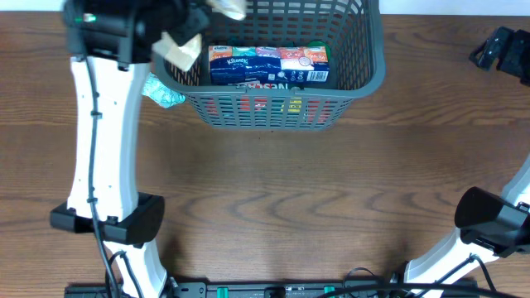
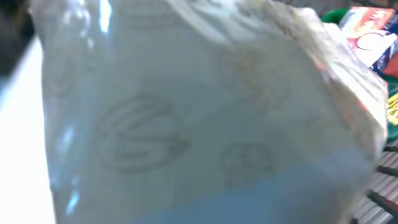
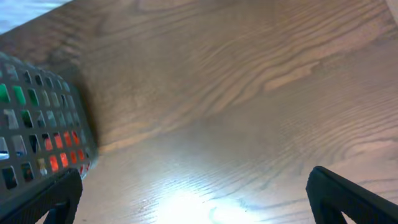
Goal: Pack container
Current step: 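Carry the snack bag into the basket with the left gripper and release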
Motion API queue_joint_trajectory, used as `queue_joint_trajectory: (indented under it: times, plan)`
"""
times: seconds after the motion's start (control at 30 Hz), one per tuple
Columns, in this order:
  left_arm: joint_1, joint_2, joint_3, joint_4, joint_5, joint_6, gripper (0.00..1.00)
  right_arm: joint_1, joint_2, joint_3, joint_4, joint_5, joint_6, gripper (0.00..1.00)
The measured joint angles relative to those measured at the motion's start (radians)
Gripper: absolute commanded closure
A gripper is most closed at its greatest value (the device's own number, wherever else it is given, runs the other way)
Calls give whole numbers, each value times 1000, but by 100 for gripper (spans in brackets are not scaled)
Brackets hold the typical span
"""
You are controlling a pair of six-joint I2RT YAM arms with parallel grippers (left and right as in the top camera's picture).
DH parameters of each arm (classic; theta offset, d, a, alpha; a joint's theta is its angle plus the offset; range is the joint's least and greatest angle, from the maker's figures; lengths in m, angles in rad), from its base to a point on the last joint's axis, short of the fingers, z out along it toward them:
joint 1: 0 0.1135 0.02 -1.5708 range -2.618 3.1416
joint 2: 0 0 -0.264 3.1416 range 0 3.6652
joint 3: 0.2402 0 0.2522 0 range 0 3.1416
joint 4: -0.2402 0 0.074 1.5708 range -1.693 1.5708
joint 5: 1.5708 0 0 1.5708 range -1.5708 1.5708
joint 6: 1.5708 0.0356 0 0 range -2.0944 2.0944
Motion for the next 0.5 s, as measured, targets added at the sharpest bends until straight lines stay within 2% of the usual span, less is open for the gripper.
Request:
queue_joint_trajectory:
  times: [0.17, 0.33, 0.5]
  plan:
    - [-39, 65, 0, 94, 35, 113, 94, 0, 0, 0, -10, 0, 0, 1]
    - [-38, 192, 0, 108, 65, 150, 94, 0, 0, 0, -17, 0, 0, 1]
    - [-37, 347, 0, 113, 72, 157, 63, 0, 0, 0, -27, 0, 0, 1]
